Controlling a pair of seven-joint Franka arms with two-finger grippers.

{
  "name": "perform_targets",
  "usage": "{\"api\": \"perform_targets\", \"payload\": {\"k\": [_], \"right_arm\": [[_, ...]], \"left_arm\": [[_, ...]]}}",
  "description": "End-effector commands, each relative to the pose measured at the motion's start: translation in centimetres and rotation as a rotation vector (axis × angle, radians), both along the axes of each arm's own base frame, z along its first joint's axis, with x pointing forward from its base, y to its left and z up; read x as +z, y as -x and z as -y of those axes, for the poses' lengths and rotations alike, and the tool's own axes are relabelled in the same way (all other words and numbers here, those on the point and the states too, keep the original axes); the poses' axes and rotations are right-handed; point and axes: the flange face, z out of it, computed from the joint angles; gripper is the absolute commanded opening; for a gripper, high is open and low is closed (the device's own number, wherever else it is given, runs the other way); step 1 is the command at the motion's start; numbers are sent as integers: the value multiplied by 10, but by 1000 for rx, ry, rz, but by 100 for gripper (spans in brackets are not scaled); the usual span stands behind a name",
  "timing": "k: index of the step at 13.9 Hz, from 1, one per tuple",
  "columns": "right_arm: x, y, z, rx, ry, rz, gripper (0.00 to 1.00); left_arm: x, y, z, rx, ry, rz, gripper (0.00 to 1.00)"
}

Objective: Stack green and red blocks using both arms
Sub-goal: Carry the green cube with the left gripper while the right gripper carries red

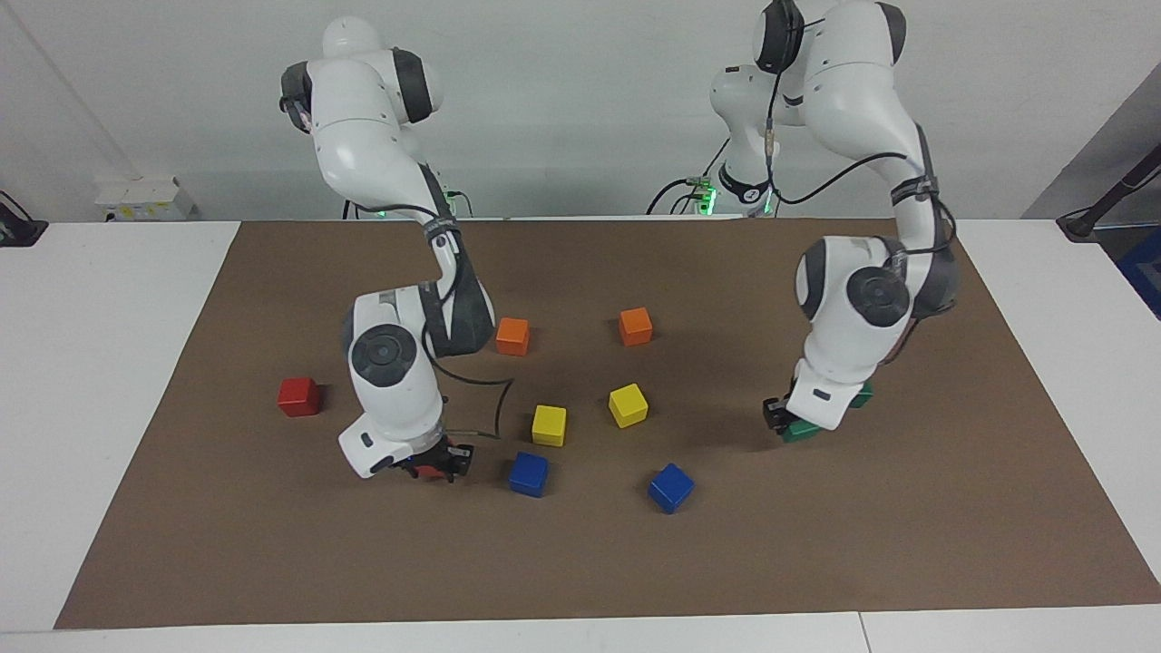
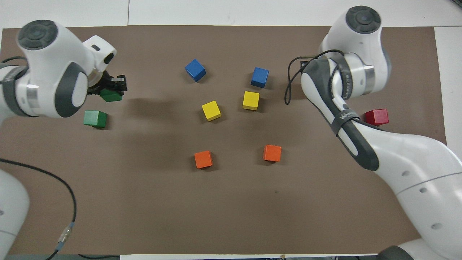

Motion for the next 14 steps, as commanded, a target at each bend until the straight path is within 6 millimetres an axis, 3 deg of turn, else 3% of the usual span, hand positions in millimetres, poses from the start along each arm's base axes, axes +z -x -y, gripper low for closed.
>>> {"api": "perform_targets", "payload": {"k": [1,2,3,6,10,14], "right_arm": [[29,61,72,106,-16,-44,0],[32,73,94,113,-16,-55,0],[32,87,115,115,-20,-62,0],[14,116,166,113,-19,-10,0],[-9,128,187,87,-9,57,0],[-16,130,188,72,-10,59,0]], "left_arm": [[6,56,-68,-163,24,-57,0],[-4,63,-89,-188,29,-63,0],[-7,63,-97,-193,29,-33,0],[-21,66,-91,-190,48,1,0],[-33,64,-85,-298,76,2,0],[-38,61,-85,-263,101,22,0]]}}
